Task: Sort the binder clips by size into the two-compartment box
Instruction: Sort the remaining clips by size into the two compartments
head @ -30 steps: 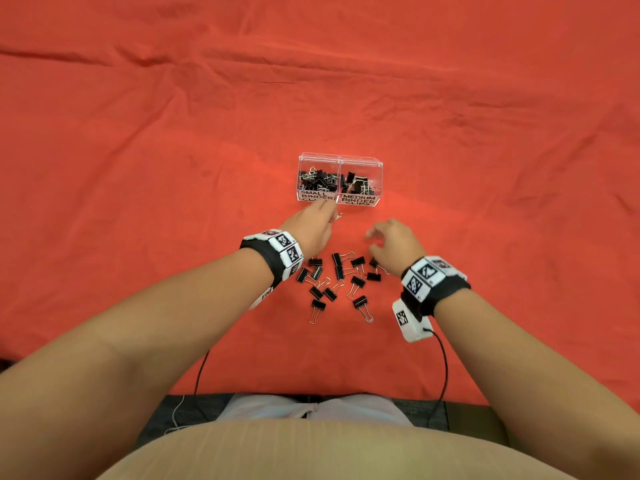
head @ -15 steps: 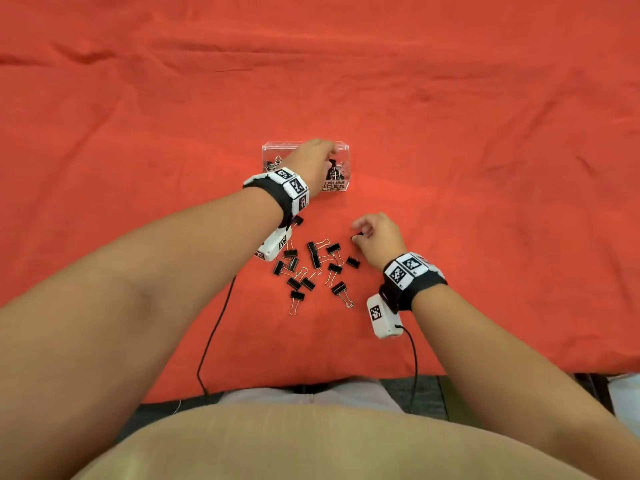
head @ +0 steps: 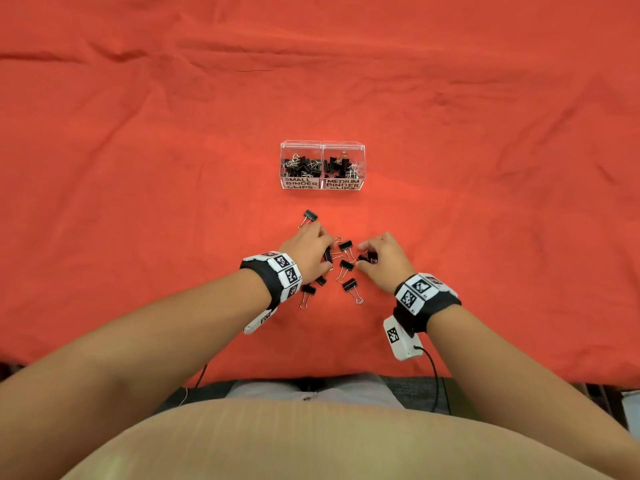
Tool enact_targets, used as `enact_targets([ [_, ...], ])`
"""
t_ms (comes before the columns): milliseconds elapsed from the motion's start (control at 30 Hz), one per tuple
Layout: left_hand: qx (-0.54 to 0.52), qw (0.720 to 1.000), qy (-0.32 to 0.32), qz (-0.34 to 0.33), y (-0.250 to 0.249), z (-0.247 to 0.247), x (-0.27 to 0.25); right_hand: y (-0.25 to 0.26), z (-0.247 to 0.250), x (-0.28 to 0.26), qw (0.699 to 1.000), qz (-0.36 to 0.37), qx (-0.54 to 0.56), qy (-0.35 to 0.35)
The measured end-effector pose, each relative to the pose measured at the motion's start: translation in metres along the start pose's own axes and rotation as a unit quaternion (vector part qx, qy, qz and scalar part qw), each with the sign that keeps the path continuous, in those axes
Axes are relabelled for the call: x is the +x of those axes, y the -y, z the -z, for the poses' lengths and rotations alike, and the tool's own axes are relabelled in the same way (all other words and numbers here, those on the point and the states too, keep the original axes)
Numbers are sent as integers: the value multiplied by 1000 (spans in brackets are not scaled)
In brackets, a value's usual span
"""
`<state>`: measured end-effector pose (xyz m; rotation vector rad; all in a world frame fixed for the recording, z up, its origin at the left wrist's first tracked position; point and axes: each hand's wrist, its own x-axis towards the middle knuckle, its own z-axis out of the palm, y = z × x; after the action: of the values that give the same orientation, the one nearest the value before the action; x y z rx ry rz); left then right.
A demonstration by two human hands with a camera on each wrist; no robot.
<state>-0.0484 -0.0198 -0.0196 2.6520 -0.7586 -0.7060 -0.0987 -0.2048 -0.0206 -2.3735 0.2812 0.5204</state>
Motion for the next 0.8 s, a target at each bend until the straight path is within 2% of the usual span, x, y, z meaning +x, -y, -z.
enact_targets([
  [233,30,999,8,-13,2,-2,3,0,-5,1,999,28,-32,-34],
  [433,17,1000,-1,-7,4,-1,3,19,33,21,984,-44,147,-92],
  [533,8,1000,-14,-1,1,1,4,44,60,42,976,-41,189,-103],
  [667,29,999,-11,12,-6,6,6,83,81,80,981,-13,153,-119],
  [800,64,998,12,19,-12,10,8,105,79,107,993,0,66,-99],
])
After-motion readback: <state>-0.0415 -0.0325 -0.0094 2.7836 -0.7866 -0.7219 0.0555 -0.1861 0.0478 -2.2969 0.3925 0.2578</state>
